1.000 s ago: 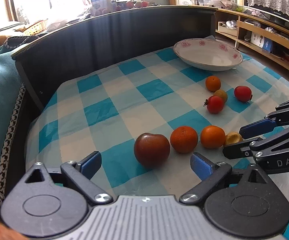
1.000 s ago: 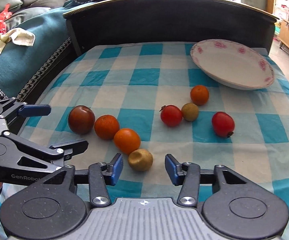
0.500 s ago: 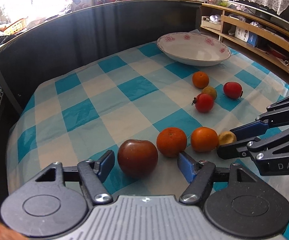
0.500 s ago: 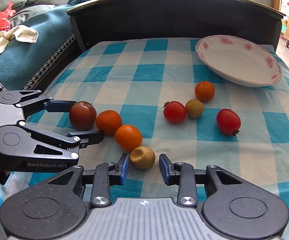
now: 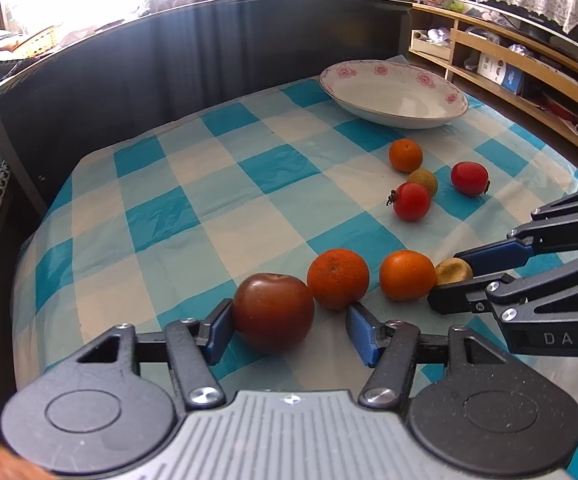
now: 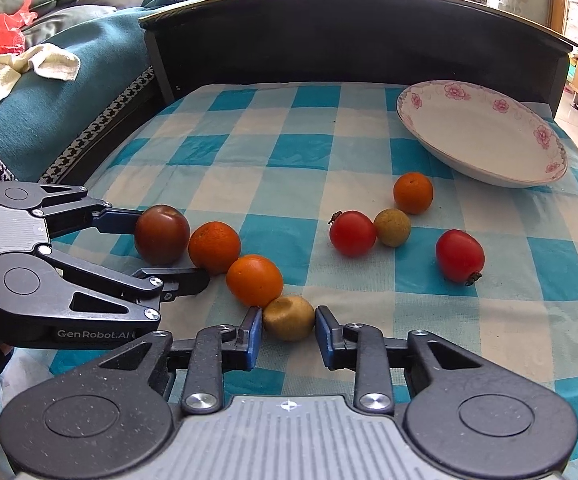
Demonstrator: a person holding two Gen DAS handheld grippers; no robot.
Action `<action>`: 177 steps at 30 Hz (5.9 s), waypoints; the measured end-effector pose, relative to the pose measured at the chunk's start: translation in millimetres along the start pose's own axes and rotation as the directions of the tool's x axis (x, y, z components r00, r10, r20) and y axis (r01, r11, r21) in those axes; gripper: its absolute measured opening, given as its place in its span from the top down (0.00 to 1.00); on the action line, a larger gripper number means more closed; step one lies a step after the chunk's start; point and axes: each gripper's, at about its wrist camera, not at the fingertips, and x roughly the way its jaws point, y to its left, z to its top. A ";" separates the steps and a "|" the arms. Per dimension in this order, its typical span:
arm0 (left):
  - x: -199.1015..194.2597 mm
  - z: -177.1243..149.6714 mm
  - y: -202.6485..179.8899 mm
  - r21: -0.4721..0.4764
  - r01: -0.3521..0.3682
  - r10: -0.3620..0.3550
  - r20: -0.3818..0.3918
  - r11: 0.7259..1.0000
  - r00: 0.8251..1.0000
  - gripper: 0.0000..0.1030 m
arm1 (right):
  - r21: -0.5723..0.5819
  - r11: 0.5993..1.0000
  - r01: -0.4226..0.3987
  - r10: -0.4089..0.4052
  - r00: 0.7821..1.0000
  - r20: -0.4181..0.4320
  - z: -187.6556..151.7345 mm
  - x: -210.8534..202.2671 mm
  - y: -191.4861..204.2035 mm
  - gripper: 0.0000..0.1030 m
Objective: Organize fruits
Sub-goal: 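Grasp the dark red tomato with the left tool while the right tool grasps the small yellow fruit, then carry both fruits over the white floral bowl and open both tools to drop them, then withdraw both open tools from the bowl back toward the remaining fruits, then grasp a mandarin orange with the left tool while the right tool grasps another orange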
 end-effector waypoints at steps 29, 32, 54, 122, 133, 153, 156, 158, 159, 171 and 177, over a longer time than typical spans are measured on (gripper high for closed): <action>-7.1 47.2 -5.5 -0.088 0.026 -0.027 -0.015 0.996 1.000 0.54 | 0.194 0.980 0.049 -0.062 0.996 0.058 20.3 -35.2 -39.4 0.78; -0.3 60.7 -8.6 -0.092 0.056 -0.057 -0.010 0.994 0.998 0.54 | 0.212 0.975 0.064 -0.079 0.995 0.062 27.8 -35.0 -49.0 0.78; 66.8 150.7 -53.8 -0.008 0.148 -0.147 0.028 0.989 0.989 0.54 | 0.248 0.957 0.153 -0.184 0.977 0.108 87.0 -11.8 -120.2 0.78; 35.2 157.2 -59.1 0.028 0.138 -0.140 0.127 0.990 0.982 0.51 | 0.247 0.952 0.181 -0.225 0.961 0.162 85.1 -28.9 -120.9 0.69; 4.3 138.1 -48.5 0.030 0.129 -0.132 0.137 0.991 0.982 0.51 | 0.205 0.966 0.157 -0.197 0.961 0.192 78.7 -44.6 -91.0 0.69; -29.9 84.0 -29.6 0.043 0.136 -0.139 0.078 0.990 0.987 0.51 | 0.138 0.987 0.087 -0.108 0.983 0.151 53.3 -50.6 -38.9 0.69; -30.2 70.7 -26.8 0.063 0.147 -0.150 0.040 0.987 0.988 0.51 | 0.121 0.990 0.065 -0.080 0.990 0.117 45.8 -44.4 -30.0 0.69; -31.8 61.8 -25.4 0.086 0.151 -0.153 0.020 0.985 0.988 0.51 | 0.103 0.993 0.050 -0.060 0.993 0.098 41.0 -40.7 -23.7 0.69; -32.5 57.9 -24.5 0.094 0.154 -0.156 0.012 0.984 0.988 0.51 | 0.091 0.995 0.040 -0.048 0.995 0.089 38.1 -39.1 -20.0 0.69; -25.7 33.6 -3.7 0.115 0.190 -0.181 -0.084 0.975 0.980 0.50 | -0.052 0.996 -0.077 0.076 0.997 -0.014 27.7 -11.2 6.8 0.69; -21.1 32.0 -2.5 0.131 0.202 -0.191 -0.096 0.970 0.977 0.49 | -0.059 0.995 -0.081 0.078 0.996 -0.054 26.2 4.1 4.9 0.69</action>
